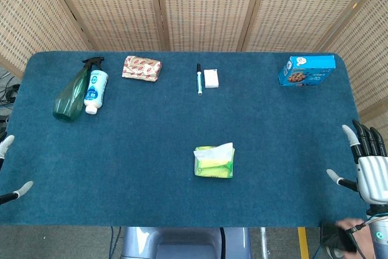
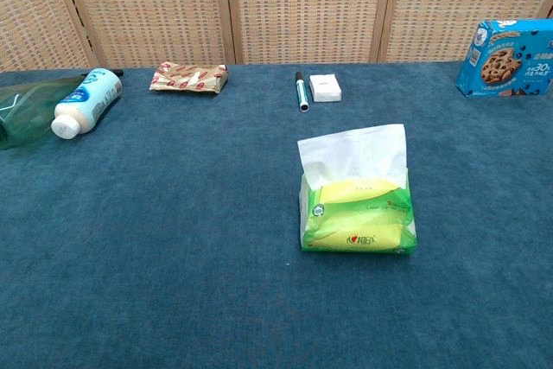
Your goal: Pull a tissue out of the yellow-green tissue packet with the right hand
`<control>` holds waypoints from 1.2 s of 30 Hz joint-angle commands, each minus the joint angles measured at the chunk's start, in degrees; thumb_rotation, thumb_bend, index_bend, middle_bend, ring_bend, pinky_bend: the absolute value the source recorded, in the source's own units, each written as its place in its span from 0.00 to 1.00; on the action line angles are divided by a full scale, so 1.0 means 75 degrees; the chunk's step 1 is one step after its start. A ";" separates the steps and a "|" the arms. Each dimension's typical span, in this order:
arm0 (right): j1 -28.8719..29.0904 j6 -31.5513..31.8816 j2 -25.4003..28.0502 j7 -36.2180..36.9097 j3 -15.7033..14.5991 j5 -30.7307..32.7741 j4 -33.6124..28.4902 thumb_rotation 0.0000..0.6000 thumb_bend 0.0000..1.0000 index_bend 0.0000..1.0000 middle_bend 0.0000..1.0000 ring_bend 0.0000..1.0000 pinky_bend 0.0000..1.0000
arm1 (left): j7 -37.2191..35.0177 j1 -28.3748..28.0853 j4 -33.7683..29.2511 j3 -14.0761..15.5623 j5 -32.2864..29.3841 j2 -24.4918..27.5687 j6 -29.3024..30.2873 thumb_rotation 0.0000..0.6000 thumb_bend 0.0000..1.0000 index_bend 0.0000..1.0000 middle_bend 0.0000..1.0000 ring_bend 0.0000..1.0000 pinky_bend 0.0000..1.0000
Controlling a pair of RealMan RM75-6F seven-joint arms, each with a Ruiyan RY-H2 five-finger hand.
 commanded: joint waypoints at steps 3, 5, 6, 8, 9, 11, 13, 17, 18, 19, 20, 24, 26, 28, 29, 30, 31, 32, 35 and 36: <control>0.0039 -0.0131 0.0040 0.0085 -0.0072 -0.0066 -0.0006 1.00 0.10 0.00 0.00 0.00 0.00 | -0.0011 -0.0015 0.0002 -0.0013 -0.0046 0.0008 -0.0044 1.00 0.00 0.00 0.00 0.00 0.00; 0.0081 -0.0236 0.0057 0.0089 -0.0088 -0.0054 0.0018 1.00 0.10 0.00 0.00 0.00 0.00 | -0.0042 -0.0015 0.0000 -0.0021 -0.0040 0.0013 -0.0031 1.00 0.00 0.00 0.00 0.00 0.00; 0.0105 -0.0280 0.0068 0.0111 -0.0088 -0.0051 0.0014 1.00 0.10 0.00 0.00 0.00 0.00 | -0.0065 -0.0010 0.0003 -0.0023 -0.0030 0.0017 -0.0014 1.00 0.00 0.00 0.00 0.00 0.00; 0.0140 -0.0336 0.0091 0.0165 -0.0079 -0.0049 -0.0013 1.00 0.10 0.00 0.00 0.00 0.00 | -0.0106 -0.0001 0.0010 -0.0026 -0.0024 0.0019 0.0010 1.00 0.00 0.00 0.00 0.00 0.00; 0.0164 -0.0373 0.0112 0.0198 -0.0076 -0.0054 -0.0043 1.00 0.10 0.00 0.00 0.00 0.00 | -0.0123 0.0002 0.0014 -0.0031 -0.0026 0.0017 0.0020 1.00 0.00 0.00 0.00 0.00 0.00; 0.0266 -0.0562 0.0237 0.0314 -0.0085 -0.0088 -0.0258 1.00 0.10 0.00 0.00 0.00 0.00 | -0.0102 -0.0004 0.0049 -0.0064 -0.0077 -0.0007 0.0017 1.00 0.00 0.00 0.00 0.00 0.00; 0.0454 -0.0817 0.0435 0.0382 -0.0120 -0.0319 -0.0498 1.00 0.10 0.00 0.00 0.00 0.00 | -0.0057 -0.0042 0.0056 -0.0090 -0.0119 -0.0019 -0.0045 1.00 0.00 0.00 0.00 0.00 0.00; 0.1483 -0.2064 0.0970 0.1007 0.0020 -0.0891 -0.0983 1.00 0.10 0.04 0.00 0.00 0.00 | -0.0033 -0.0148 0.0011 -0.0131 -0.0258 -0.0005 -0.0281 1.00 0.00 0.00 0.00 0.00 0.00; 0.1896 -0.2572 0.1032 0.1250 0.0139 -0.0905 -0.1023 1.00 0.10 0.05 0.00 0.00 0.00 | -0.0042 -0.0162 0.0004 -0.0149 -0.0303 0.0001 -0.0311 1.00 0.00 0.00 0.00 0.00 0.00; 0.2293 -0.3060 0.1018 0.1553 0.0251 -0.0869 -0.1008 1.00 0.10 0.06 0.00 0.00 0.00 | -0.0048 -0.0171 0.0002 -0.0168 -0.0342 0.0002 -0.0329 1.00 0.00 0.00 0.00 0.00 0.00; 0.2596 -0.3459 0.0998 0.1802 0.0310 -0.0831 -0.0954 1.00 0.10 0.06 0.00 0.00 0.00 | -0.0062 -0.0179 0.0003 -0.0180 -0.0375 0.0005 -0.0351 1.00 0.00 0.00 0.00 0.00 0.00; 0.3647 -0.5027 0.0762 0.2164 0.0393 -0.0563 -0.0647 1.00 0.09 0.07 0.00 0.00 0.00 | -0.0257 -0.0207 0.0026 -0.0256 -0.0592 0.0053 -0.0458 1.00 0.00 0.00 0.00 0.00 0.00; 0.4012 -0.5608 0.0576 0.2027 0.0413 -0.0362 -0.0553 1.00 0.10 0.07 0.00 0.00 0.00 | -0.0318 -0.0225 0.0039 -0.0294 -0.0689 0.0072 -0.0512 1.00 0.00 0.00 0.00 0.00 0.00; 0.4343 -0.6150 0.0379 0.1897 0.0438 -0.0094 -0.0499 1.00 0.10 0.10 0.02 0.00 0.00 | -0.0347 -0.0263 0.0044 -0.0319 -0.0761 0.0083 -0.0599 1.00 0.00 0.00 0.00 0.00 0.00; 0.4516 -0.6402 0.0257 0.1801 0.0466 0.0063 -0.0462 1.00 0.10 0.11 0.03 0.00 0.01 | -0.0354 -0.0287 0.0050 -0.0325 -0.0797 0.0087 -0.0662 1.00 0.00 0.00 0.00 0.00 0.00; 0.4653 -0.6581 0.0140 0.1683 0.0496 0.0221 -0.0414 1.00 0.10 0.13 0.03 0.00 0.01 | -0.0361 -0.0310 0.0057 -0.0328 -0.0827 0.0091 -0.0722 1.00 0.00 0.00 0.00 0.00 0.00; 0.4755 -0.6722 0.0052 0.1590 0.0509 0.0327 -0.0373 1.00 0.11 0.14 0.05 0.00 0.02 | -0.0367 -0.0326 0.0061 -0.0327 -0.0850 0.0094 -0.0771 1.00 0.00 0.00 0.00 0.00 0.00; 0.4865 -0.6883 -0.0029 0.1485 0.0516 0.0436 -0.0328 1.00 0.12 0.16 0.06 0.00 0.03 | -0.0381 -0.0342 0.0066 -0.0328 -0.0877 0.0100 -0.0820 1.00 0.00 0.00 0.00 0.00 0.00; 0.5225 -0.7360 -0.0285 0.1032 0.0534 0.0797 -0.0156 1.00 0.14 0.19 0.13 0.00 0.07 | -0.0449 -0.0370 0.0091 -0.0360 -0.0960 0.0119 -0.0891 1.00 0.00 0.00 0.00 0.00 0.00; 0.5297 -0.7447 -0.0346 0.0896 0.0533 0.0909 -0.0115 1.00 0.14 0.20 0.15 0.01 0.09 | -0.0465 -0.0375 0.0094 -0.0368 -0.0976 0.0124 -0.0903 1.00 0.00 0.00 0.00 0.00 0.00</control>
